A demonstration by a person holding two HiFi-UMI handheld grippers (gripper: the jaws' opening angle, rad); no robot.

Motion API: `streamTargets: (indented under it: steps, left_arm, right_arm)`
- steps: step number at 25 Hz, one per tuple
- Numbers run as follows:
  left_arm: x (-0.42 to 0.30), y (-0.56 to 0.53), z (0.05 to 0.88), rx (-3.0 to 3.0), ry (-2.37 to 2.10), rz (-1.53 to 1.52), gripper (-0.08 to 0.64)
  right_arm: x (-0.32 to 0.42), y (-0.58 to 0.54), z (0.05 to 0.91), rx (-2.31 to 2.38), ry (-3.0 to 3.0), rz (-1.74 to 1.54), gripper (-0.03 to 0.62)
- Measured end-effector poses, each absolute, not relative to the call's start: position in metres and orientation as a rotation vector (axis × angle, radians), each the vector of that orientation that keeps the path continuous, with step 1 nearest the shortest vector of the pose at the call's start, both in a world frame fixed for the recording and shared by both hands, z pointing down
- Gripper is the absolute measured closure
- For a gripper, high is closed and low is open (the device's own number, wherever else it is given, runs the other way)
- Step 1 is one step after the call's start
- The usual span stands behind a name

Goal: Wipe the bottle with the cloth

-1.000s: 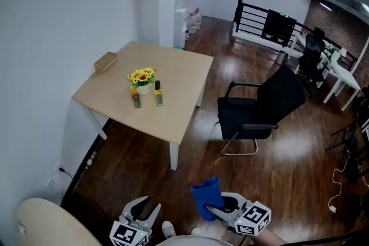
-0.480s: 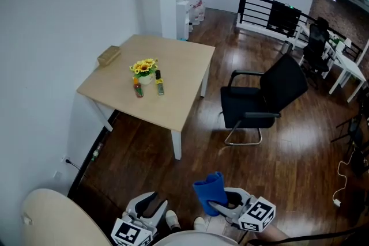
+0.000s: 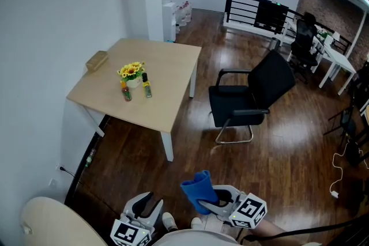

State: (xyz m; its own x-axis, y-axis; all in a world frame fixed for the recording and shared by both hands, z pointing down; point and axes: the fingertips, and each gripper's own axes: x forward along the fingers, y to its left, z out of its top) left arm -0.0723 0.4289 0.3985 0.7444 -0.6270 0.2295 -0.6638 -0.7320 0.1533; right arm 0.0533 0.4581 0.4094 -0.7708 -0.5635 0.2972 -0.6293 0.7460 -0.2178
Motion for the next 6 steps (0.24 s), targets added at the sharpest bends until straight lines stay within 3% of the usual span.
streamTargets:
  steps: [6]
  left_arm:
    - [-0.059, 0.435, 0.404, 2.74, -0.965, 0.247, 0.413]
  right_arm:
    - [0.045, 0.46, 0.412, 0.926, -2.732, 0.426, 0.442]
